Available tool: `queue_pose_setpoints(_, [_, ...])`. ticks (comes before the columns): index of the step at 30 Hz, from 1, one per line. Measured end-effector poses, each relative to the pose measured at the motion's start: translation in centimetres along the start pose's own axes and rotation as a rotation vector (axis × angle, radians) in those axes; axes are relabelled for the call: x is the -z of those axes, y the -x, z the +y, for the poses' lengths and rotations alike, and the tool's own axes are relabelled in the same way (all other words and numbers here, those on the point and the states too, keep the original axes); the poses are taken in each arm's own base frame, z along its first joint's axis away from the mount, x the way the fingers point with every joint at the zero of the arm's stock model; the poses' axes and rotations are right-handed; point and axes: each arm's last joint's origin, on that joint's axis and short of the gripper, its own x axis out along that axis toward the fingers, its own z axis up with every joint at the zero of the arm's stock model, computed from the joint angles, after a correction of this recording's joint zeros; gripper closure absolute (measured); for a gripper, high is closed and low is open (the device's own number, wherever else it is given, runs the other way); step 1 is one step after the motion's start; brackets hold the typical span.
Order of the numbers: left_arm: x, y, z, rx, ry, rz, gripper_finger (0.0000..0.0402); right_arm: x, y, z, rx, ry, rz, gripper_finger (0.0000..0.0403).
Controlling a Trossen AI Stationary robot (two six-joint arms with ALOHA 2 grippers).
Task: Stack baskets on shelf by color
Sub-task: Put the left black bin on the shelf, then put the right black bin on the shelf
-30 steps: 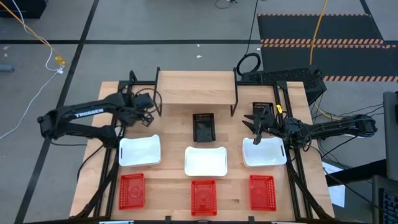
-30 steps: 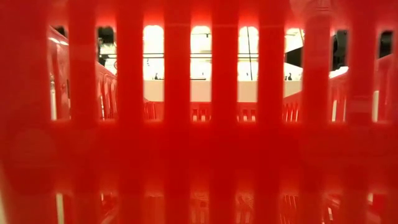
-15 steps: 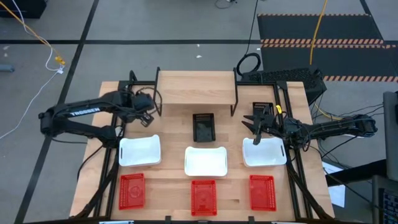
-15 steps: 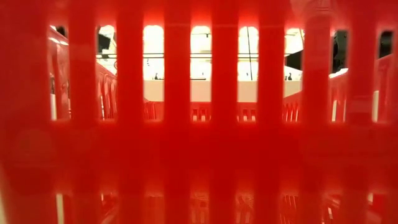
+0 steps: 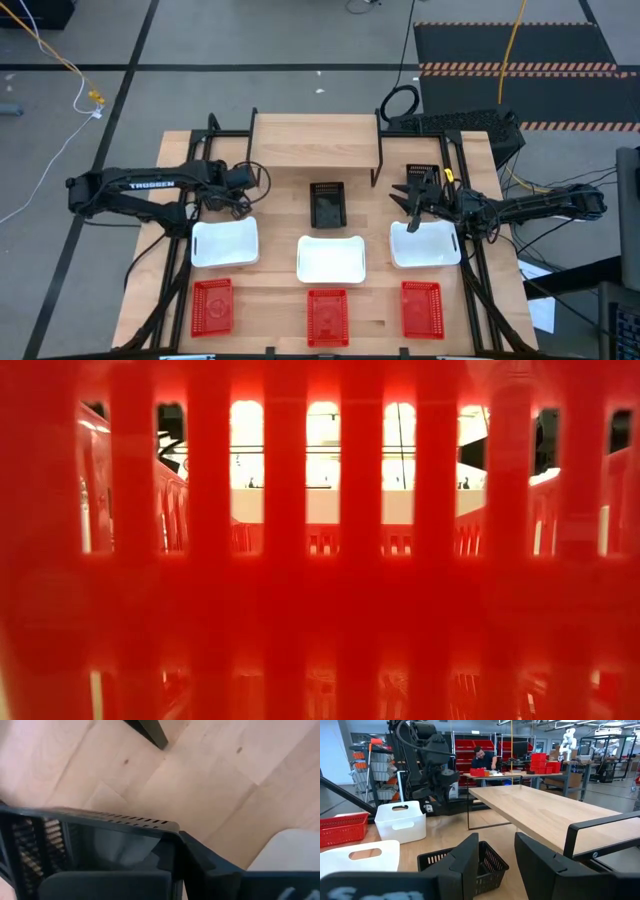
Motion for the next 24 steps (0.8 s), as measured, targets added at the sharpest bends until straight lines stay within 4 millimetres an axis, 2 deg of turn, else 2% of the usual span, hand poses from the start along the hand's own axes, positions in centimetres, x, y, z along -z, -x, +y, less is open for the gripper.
queue_pose_setpoints(4, [-0.1, -0.4, -0.4, -0.005, -0.019, 0.023, 0.0392, 0.0, 0.0, 0.0, 0.000, 0.000, -0.001, 0.0280])
queue_pose_setpoints(7, [-0.3, -0.8, -0.6, -0.016, -0.019, 0.031, 0.0372, 0.0, 0.0, 0.0, -0.001, -0.001, -0.002, 0.0280])
queue_pose_setpoints(11, [-1.4, -1.0, -0.7, -0.058, 0.008, -0.075, 0.0342, 0.0, 0.0, 0.0, -0.001, 0.000, -0.003, 0.0280])
queue_pose_setpoints(14, [-2.1, -1.2, -1.0, -0.024, -0.009, -0.126, 0.0327, 0.0, 0.0, 0.0, -0.001, -0.001, -0.002, 0.0280])
queue_pose_setpoints(19, [-1.9, -1.6, -1.1, -0.032, -0.050, -0.080, 0.0322, 0.1, 0.0, 0.0, -0.001, -0.001, 0.006, 0.0280])
queue_pose_setpoints(24, [-1.9, -1.7, -1.0, -0.049, -0.019, -0.075, 0.0321, 0.1, 0.0, -0.1, 0.029, -0.002, 0.006, 0.0280])
